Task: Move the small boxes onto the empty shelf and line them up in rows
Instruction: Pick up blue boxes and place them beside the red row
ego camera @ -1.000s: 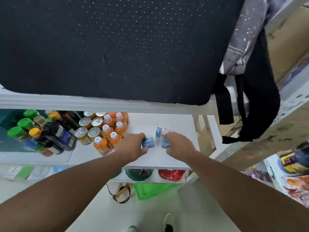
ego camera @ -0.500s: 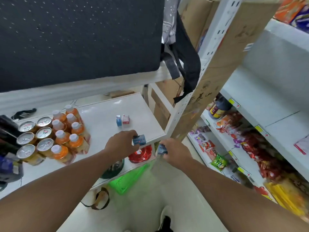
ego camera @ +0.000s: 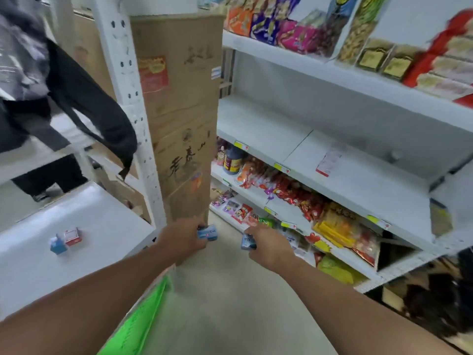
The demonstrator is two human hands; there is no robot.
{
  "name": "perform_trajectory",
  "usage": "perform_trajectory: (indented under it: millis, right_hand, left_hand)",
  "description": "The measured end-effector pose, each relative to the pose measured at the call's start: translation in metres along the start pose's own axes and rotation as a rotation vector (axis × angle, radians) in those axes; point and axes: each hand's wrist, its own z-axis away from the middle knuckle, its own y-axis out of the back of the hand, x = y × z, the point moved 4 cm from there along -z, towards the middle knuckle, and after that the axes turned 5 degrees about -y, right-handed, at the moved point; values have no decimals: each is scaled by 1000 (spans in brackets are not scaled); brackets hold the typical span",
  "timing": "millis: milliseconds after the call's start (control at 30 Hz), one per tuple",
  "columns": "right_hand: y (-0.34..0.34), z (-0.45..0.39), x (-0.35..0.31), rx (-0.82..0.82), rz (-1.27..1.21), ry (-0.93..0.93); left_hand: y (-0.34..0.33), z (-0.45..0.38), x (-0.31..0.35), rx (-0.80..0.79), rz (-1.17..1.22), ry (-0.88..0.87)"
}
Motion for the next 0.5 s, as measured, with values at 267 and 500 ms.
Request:
perform_trajectory:
  millis: [267,500]
  right_hand:
    - [18,30,155,35,-14,-164]
    - [24,46,274,76,-125,-252]
  left_hand:
    - [-41,-72,155,-103,-69,-196]
    - [-86,-129,271,-148,-84,-296]
